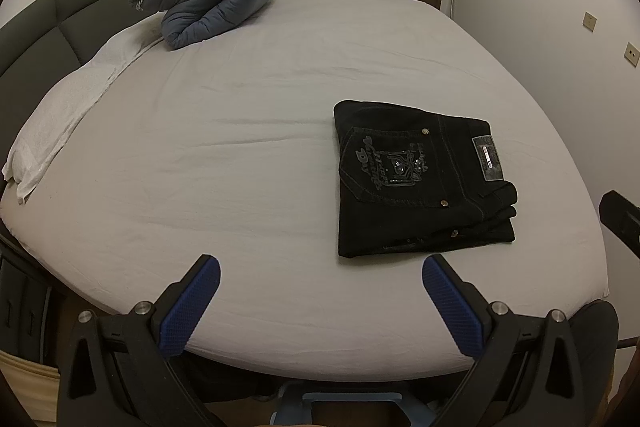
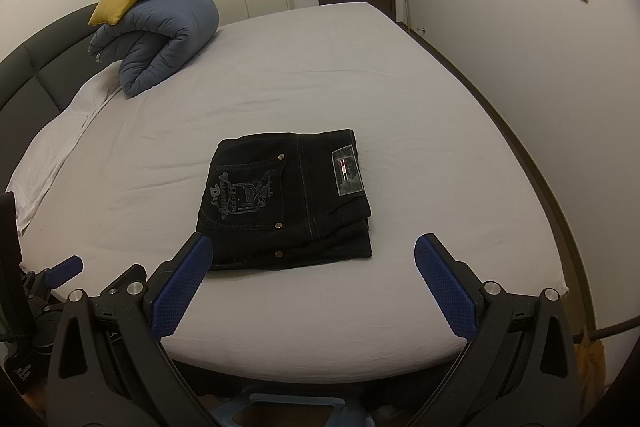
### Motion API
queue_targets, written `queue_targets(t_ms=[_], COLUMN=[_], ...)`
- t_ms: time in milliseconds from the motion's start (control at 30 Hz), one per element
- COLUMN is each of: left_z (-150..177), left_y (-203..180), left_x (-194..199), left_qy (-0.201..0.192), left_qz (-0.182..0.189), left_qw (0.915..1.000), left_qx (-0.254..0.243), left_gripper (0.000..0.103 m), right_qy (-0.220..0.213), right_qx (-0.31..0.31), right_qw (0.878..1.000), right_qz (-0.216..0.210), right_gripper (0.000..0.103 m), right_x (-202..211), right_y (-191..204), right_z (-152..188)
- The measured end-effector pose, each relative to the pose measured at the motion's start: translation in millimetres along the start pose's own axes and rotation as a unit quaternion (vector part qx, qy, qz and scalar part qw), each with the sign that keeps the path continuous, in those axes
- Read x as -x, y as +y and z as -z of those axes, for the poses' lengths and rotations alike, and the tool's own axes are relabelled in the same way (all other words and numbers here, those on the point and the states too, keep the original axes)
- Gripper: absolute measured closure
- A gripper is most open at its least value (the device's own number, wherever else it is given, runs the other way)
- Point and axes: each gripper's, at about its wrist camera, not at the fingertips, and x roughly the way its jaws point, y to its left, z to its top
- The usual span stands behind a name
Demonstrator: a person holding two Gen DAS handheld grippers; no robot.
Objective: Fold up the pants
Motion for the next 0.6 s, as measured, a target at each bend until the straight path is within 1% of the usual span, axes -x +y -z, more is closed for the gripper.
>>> queue_targets(t_ms=[600], left_z=[0.8], left_y=[4.3], left_x=[1.2], left_qy=[0.002], left_qz=[0.002], left_qw=[1.0], left_qx=[-0.005], left_gripper=[0.0], right_qy=[0.002], right_qx=[-0.002], right_qw=[1.0], right_qz=[0.001], right_gripper=[0.0], right_x=[1.3], right_y=[-1.5], right_z=[2.5])
